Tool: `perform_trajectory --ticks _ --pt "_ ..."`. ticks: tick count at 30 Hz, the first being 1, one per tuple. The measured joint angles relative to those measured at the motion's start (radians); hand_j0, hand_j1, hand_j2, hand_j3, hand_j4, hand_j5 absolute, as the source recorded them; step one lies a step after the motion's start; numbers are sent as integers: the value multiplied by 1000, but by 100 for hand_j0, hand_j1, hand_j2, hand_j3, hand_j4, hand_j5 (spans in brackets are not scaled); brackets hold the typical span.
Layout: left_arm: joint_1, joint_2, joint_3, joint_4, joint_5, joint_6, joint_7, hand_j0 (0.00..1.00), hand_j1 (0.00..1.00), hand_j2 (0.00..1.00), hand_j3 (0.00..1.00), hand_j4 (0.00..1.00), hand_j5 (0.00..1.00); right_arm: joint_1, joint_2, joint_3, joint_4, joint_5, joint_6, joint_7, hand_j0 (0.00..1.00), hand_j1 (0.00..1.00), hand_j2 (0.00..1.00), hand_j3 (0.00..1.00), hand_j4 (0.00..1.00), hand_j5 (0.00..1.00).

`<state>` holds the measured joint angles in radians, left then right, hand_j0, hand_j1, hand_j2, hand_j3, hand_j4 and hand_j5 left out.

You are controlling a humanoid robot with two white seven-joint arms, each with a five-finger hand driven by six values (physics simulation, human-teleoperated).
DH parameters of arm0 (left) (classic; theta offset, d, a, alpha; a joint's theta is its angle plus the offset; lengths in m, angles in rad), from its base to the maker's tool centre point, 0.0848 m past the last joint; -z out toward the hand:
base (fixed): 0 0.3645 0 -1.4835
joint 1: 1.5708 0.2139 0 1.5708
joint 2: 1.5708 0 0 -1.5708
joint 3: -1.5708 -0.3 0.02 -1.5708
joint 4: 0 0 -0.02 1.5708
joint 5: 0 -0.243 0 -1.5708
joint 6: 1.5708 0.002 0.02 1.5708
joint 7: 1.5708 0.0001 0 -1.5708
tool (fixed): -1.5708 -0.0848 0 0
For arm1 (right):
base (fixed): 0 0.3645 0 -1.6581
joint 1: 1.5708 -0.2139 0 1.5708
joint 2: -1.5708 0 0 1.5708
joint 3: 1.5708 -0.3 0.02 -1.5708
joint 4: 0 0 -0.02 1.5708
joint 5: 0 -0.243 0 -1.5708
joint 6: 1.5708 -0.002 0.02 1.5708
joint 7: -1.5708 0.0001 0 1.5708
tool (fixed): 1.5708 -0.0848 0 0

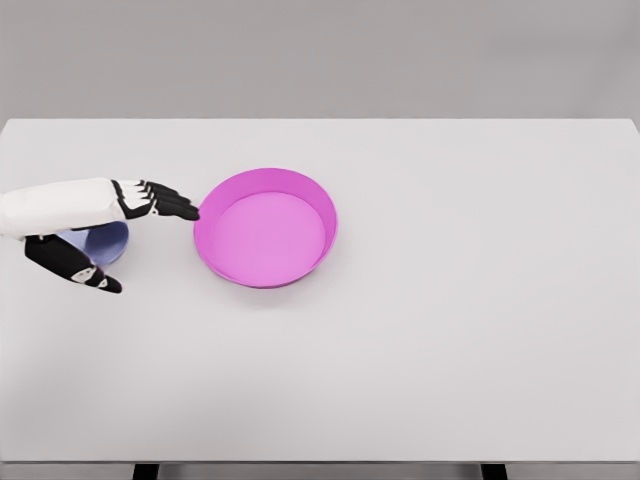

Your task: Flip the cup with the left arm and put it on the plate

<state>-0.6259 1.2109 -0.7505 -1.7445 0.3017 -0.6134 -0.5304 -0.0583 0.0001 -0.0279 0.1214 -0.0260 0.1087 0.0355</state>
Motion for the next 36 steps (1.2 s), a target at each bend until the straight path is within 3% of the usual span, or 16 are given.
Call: perform_trajectory --ticks 3,5,8,14,20,29,36 --pt "-12 3 -1 23 0 0 0 100 100 100 100 100 100 0 0 0 0 0 0 0 100 100 100 100 100 100" --pt "-37 -1 0 98 -9 0 0 100 100 100 100 100 100 0 0 -1 1 0 0 1 100 100 100 100 100 100" --pt "-28 -10 -3 193 -49 0 0 100 100 100 100 100 100 0 0 -1 1 0 0 1 100 100 100 100 100 100" --pt "-32 -20 -40 295 -103 0 1 100 100 100 100 100 100 0 0 -1 1 0 0 1 100 100 100 100 100 100" --pt "-35 -92 -67 410 -138 0 4 100 100 100 100 100 100 0 0 -1 1 0 0 1 100 100 100 100 100 100" --pt "-72 -141 -77 531 -191 0 5 100 100 100 100 100 100 0 0 -1 1 0 0 1 100 100 100 100 100 100" --pt "-72 -175 -77 558 -261 0 3 100 100 100 100 100 100 0 0 -1 1 0 0 1 100 100 100 100 100 100"
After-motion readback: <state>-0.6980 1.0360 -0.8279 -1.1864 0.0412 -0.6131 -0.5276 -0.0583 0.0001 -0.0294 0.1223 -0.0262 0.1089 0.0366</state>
